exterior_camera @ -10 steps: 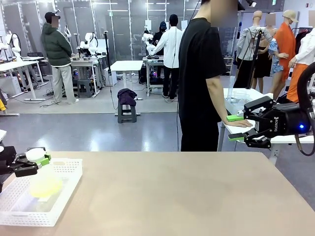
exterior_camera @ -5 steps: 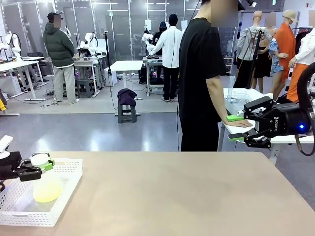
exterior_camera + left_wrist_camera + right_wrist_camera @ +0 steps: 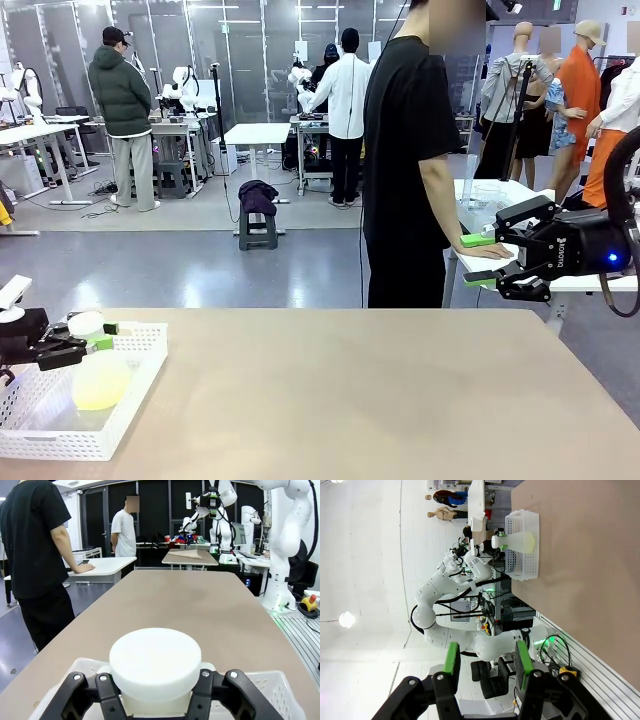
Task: Prepare the solutions needed for the experiment.
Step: When the human places the Big flask in the center of the table, pick up the Big flask and place it in the left Organizing basket.
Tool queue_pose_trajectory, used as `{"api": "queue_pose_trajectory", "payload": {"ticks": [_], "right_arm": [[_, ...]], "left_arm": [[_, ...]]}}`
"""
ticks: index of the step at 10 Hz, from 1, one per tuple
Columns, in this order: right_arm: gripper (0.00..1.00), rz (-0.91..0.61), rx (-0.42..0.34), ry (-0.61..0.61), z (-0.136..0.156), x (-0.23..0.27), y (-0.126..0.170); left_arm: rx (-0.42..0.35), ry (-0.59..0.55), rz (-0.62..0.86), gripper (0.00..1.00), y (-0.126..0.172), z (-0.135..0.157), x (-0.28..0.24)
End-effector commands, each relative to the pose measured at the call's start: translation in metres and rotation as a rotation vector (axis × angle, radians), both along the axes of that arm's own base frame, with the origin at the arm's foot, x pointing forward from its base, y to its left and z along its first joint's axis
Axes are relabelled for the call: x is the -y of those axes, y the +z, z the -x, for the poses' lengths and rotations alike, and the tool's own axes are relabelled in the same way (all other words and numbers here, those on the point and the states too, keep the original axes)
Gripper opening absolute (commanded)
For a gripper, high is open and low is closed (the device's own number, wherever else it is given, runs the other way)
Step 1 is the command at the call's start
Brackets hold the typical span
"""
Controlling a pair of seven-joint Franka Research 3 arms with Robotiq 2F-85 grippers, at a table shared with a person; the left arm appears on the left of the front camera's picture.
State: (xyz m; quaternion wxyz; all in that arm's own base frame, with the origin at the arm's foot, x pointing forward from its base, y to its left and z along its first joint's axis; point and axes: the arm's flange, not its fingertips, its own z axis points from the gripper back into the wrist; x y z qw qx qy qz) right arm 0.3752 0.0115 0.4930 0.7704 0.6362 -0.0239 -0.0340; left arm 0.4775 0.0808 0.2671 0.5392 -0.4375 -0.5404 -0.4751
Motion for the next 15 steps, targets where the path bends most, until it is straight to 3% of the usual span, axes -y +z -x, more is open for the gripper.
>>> {"api": "queue_pose_trajectory", "payload": {"ticks": [1,5,15], "right_arm": [[0.56,-0.012,0.006,0.005,0.0001,-0.0001,0.0021],[0.56,-0.012,0.006,0.005,0.0001,-0.0001,0.0021],[0.56,-0.012,0.006,0.005,0.0001,-0.0001,0.0021]], "left_arm": [[0.001,-0.047,-0.005,0.63,-0.0015,0.0014,-0.005],[-0.015,-0.009,-0.008,1.0,0.0003,0.0084,-0.0116],[-0.007,-0.006,-0.01,1.0,-0.0013,0.003,-0.005]]}}
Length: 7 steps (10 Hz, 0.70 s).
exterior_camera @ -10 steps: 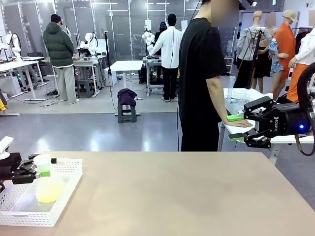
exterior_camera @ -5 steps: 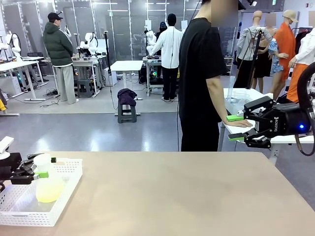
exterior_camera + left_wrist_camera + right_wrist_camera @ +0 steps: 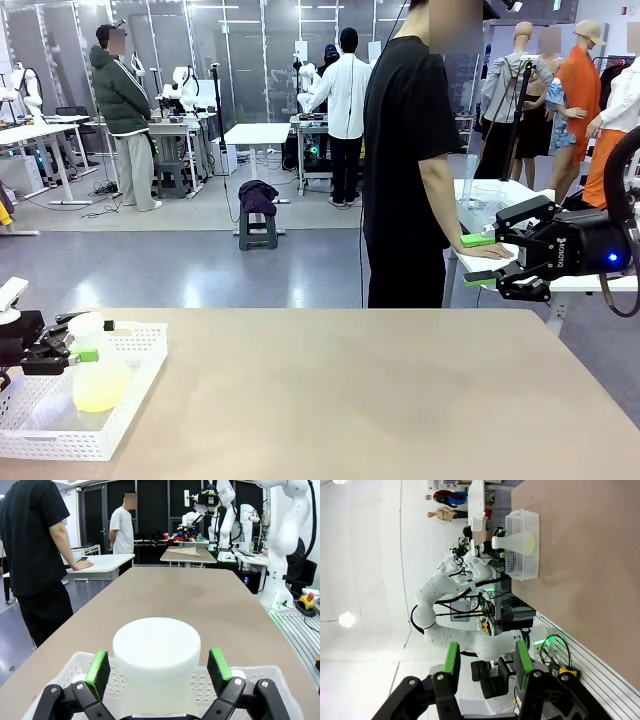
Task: Prepare the solutions needed for the experiment.
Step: When the human places the Big flask in the center of the table, pick up the Big flask and place it in the left Organizing basket.
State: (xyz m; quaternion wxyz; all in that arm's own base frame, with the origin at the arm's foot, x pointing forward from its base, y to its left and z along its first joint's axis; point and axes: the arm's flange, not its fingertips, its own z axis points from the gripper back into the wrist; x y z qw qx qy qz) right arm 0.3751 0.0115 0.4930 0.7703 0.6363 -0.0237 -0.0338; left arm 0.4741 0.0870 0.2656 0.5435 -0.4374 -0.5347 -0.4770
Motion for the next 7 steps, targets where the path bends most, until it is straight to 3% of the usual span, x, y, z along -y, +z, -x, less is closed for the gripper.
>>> {"api": "queue_pose_trajectory", "payload": {"ticks": [1,4,7], "right_arm": [[0.56,-0.012,0.006,0.004,0.0,0.0,0.002],[0.56,-0.012,0.006,0.004,0.0,0.0,0.002],[0.56,-0.012,0.006,0.004,0.0,0.0,0.002]], "left_arm": [[0.002,-0.003,0.001,1.0,0.0,0.0,0.001],[0.009,-0.011,-0.057,1.0,0.004,0.005,-0.003],[0.03,0.051,-0.049,1.0,0.009,0.024,-0.033]]}}
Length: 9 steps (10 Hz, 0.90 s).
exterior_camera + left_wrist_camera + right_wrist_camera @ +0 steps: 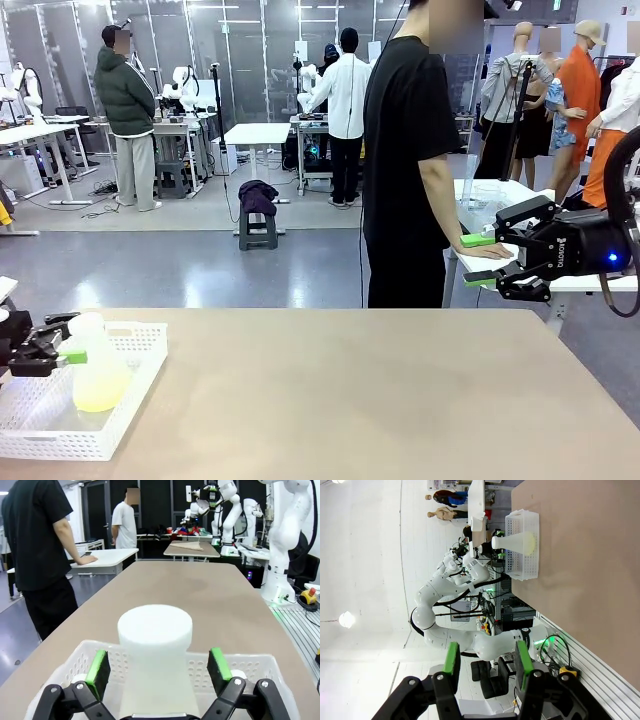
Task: Prepare the solutions needed for the experiment.
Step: When the human places the Big flask in the center of the table, pick up the Big flask and place it in the left Organizing basket.
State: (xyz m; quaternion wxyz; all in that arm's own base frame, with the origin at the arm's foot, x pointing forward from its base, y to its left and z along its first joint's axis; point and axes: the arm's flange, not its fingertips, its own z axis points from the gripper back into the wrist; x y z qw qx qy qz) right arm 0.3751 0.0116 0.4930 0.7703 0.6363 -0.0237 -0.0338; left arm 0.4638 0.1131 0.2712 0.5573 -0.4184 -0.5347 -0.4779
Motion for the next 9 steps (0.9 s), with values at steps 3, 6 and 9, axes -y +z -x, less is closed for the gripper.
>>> {"api": "queue_pose_trajectory", "payload": {"ticks": [3,6,9], "right_arm": [[0.56,-0.012,0.006,0.004,0.0,0.0,0.002],[0.56,-0.012,0.006,0.004,0.0,0.0,0.002],[0.56,-0.012,0.006,0.004,0.0,0.0,0.002]], "left_arm": [[0.032,0.073,0.029,1.0,0.019,0.04,-0.036],[-0.074,0.122,0.111,1.0,0.083,0.076,-0.028],[-0.331,0.026,0.289,1.0,0.151,0.078,0.004]]}}
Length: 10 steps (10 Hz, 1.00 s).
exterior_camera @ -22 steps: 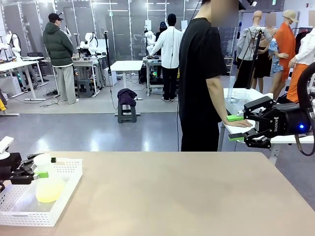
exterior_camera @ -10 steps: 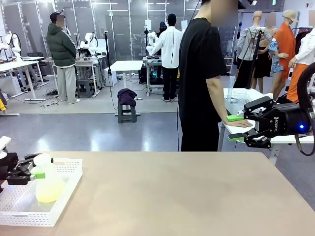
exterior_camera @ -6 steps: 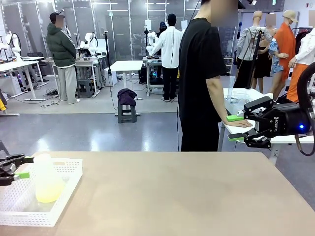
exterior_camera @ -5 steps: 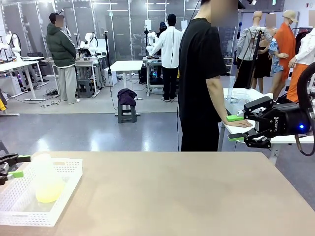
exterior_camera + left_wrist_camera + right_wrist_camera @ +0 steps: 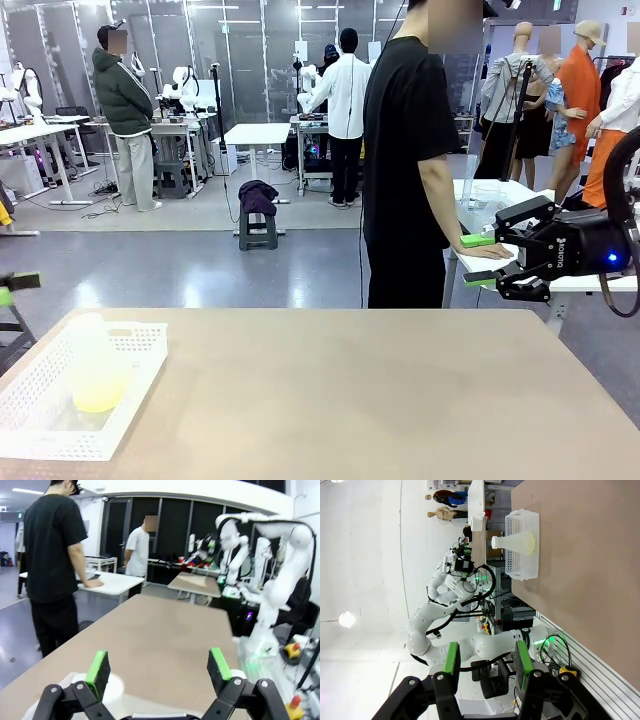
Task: Prepare the solutions needed for the experiment.
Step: When the human places the Big flask in the center of the table, pick up the Big flask and place it in the left Organizing basket.
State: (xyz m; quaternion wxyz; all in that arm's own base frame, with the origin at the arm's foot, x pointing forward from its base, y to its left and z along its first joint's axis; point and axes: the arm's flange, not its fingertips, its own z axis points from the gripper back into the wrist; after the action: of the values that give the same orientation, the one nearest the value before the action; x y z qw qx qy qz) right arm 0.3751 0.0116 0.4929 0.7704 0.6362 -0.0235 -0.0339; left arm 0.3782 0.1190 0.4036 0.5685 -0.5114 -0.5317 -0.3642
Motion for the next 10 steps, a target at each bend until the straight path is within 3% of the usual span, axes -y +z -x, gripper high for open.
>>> {"api": "queue_pose_trajectory", "payload": {"ticks": [1,4,6,8,10], "right_arm": [[0.56,-0.012,0.006,0.004,0.0,0.0,0.002],[0.56,-0.012,0.006,0.004,0.0,0.0,0.002],[0.56,-0.012,0.006,0.004,0.0,0.0,0.002],[0.56,-0.012,0.006,0.004,0.0,0.0,0.002],[0.56,-0.012,0.006,0.004,0.0,0.0,0.002]], "left_arm": [[-0.257,-0.084,0.123,1.0,0.034,-0.02,0.027],[-0.517,-0.151,0.144,1.0,0.068,-0.055,0.082],[-0.748,-0.311,0.217,1.0,0.075,-0.069,0.104],[-0.953,-0.259,0.245,1.0,0.075,-0.079,0.118],[-1.073,-0.198,0.237,1.0,0.068,-0.081,0.127]]}}
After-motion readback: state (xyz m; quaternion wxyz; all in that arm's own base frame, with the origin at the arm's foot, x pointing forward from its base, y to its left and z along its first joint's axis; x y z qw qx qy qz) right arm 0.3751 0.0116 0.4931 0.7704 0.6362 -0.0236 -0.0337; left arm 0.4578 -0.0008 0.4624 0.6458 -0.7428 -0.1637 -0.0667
